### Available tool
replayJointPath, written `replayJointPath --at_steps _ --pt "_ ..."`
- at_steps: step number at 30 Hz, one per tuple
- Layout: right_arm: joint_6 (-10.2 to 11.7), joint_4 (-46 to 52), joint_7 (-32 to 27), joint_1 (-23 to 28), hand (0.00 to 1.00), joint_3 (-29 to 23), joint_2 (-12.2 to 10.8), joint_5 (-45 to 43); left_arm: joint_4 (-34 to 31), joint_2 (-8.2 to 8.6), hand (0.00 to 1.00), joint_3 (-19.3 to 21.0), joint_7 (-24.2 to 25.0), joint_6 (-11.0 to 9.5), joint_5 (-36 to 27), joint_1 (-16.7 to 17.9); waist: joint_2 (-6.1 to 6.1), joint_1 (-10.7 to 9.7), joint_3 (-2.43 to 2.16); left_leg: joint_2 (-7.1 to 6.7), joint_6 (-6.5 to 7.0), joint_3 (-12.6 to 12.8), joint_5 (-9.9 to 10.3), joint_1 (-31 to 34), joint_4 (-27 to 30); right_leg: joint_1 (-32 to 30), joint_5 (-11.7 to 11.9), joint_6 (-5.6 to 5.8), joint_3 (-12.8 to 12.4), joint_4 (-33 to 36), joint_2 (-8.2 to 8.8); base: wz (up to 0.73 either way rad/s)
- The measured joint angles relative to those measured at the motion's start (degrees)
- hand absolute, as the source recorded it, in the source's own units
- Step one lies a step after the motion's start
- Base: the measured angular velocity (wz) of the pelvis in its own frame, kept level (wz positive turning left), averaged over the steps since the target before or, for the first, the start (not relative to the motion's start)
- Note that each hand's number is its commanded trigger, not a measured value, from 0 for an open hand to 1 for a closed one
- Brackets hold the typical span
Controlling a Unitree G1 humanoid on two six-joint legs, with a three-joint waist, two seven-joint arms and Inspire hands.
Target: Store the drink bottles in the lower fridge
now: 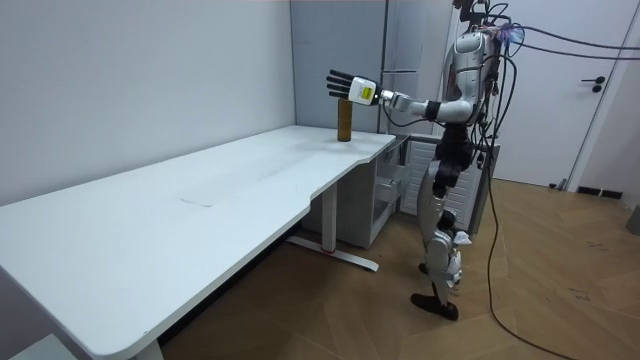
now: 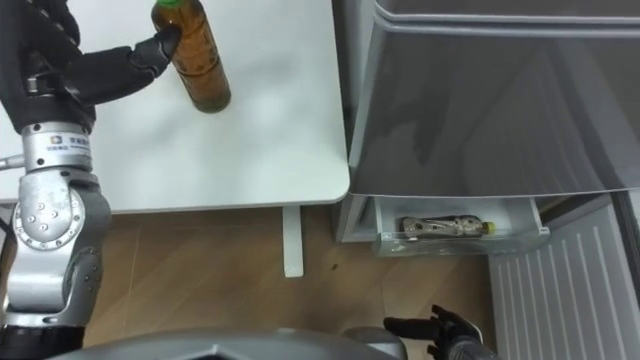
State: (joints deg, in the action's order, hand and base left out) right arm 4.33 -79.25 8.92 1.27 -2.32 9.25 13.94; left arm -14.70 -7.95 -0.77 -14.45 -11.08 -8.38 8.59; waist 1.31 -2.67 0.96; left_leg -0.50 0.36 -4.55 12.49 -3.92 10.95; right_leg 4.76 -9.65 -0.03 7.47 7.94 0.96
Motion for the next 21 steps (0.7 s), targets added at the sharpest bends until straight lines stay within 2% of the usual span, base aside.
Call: replayJointPath --at_steps 6,13,21 --pt "0.49 -0.01 0.52 0.15 0.0 -0.06 0.0 -0.12 2.24 0.02 0.0 0.51 1.8 0.0 -0.01 0.0 0.08 0.0 -0.04 0.22 -0.01 1.26 0.0 -0.57 -0.13 0.18 0.01 -0.02 -0.36 0.06 -0.07 -0.06" --pt "1.14 0.03 2.39 0.74 0.0 -0.72 -0.02 -0.47 2.77 0.05 0.0 0.65 4.13 0.01 -0.23 0.0 0.23 -0.28 -0.19 0.25 -0.01 1.38 0.01 -0.64 -0.19 0.12 0.03 -0.05 -0.37 0.22 -0.07 -0.01" --pt "1.19 0.03 2.77 1.28 0.0 -2.84 -0.02 -1.38 6.81 -0.01 0.0 0.75 4.92 0.0 -0.16 0.0 0.05 -0.39 -0.62 0.38 -0.01 1.38 0.01 -0.89 -0.19 0.13 0.06 -0.09 -0.35 0.75 -0.17 0.0"
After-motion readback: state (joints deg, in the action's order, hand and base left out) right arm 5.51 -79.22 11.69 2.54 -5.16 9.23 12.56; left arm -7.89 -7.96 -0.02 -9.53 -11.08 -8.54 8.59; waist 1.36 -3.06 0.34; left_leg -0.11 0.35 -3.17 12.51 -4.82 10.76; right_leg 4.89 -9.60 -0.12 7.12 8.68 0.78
